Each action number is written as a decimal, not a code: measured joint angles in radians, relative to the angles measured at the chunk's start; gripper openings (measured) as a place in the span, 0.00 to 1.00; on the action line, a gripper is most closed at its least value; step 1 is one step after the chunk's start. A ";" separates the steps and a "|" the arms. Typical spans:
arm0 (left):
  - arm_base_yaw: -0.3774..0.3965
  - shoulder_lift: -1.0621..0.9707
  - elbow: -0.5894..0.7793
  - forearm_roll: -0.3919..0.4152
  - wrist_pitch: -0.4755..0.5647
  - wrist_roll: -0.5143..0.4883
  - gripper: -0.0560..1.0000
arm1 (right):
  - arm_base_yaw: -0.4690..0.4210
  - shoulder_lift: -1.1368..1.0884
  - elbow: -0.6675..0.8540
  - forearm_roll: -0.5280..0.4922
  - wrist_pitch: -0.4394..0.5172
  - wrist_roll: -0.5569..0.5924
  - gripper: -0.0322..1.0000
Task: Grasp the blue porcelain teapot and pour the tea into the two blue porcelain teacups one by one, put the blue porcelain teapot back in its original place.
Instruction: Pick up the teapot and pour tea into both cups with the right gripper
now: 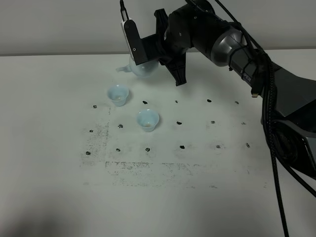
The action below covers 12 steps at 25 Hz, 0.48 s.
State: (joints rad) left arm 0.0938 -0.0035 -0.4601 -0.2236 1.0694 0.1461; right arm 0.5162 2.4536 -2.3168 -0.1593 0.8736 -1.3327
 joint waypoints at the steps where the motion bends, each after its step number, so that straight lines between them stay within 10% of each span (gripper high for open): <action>1: 0.000 0.000 0.000 0.000 0.000 0.000 0.72 | 0.004 0.009 0.000 -0.010 -0.012 -0.004 0.07; 12: 0.000 0.000 0.000 0.000 0.000 0.000 0.72 | 0.028 0.051 0.000 -0.109 -0.065 -0.038 0.07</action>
State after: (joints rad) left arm 0.0938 -0.0035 -0.4601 -0.2236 1.0694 0.1461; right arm 0.5445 2.5048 -2.3168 -0.2685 0.8087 -1.3712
